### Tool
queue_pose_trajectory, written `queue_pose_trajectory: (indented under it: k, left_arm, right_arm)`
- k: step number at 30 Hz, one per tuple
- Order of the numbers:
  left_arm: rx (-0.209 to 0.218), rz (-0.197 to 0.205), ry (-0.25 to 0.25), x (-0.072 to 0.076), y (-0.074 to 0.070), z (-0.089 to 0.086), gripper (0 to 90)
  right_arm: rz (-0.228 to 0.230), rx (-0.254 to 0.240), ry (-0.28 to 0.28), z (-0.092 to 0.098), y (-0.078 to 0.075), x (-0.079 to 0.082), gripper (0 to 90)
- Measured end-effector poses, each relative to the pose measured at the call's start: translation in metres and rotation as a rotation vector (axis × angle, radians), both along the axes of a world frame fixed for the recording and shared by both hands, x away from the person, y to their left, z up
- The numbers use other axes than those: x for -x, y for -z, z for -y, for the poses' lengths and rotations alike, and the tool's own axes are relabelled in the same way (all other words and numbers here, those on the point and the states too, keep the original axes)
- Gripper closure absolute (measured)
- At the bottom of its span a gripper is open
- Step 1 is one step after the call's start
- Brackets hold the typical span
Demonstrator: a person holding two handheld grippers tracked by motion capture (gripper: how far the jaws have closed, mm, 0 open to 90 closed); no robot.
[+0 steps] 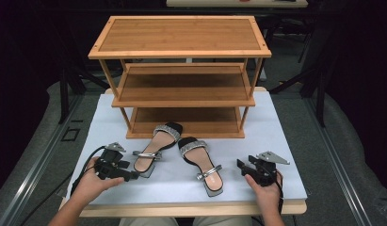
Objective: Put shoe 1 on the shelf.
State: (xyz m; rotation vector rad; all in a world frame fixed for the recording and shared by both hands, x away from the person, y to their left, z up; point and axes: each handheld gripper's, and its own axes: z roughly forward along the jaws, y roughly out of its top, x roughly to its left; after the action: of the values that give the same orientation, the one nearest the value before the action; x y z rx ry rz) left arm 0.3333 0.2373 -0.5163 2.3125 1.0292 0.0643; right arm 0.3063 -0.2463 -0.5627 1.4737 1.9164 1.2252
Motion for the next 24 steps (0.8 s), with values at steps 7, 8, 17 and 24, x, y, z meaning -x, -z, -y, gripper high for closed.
queue_pose_trajectory:
  k: [7, 8, 17, 24]
  left_arm:
    - [-0.007, 0.012, 0.030, -0.010, 0.012, 0.014, 29.2]
    - [-0.001, 0.012, 0.029, -0.011, 0.013, 0.015, 30.1]
    - [-0.020, 0.064, 0.065, -0.010, 0.018, 0.025, 30.2]
    - [-0.008, 0.078, 0.095, -0.006, 0.020, 0.035, 30.4]
  right_arm:
    - [-0.007, 0.011, 0.000, -0.001, 0.000, 0.001, 44.0]
    - [-0.007, 0.010, -0.001, -0.001, 0.000, 0.001, 44.0]
    - [-0.007, 0.004, -0.009, -0.001, 0.001, 0.000, 43.8]
    - [-0.015, 0.018, -0.009, -0.001, 0.000, 0.000, 43.8]
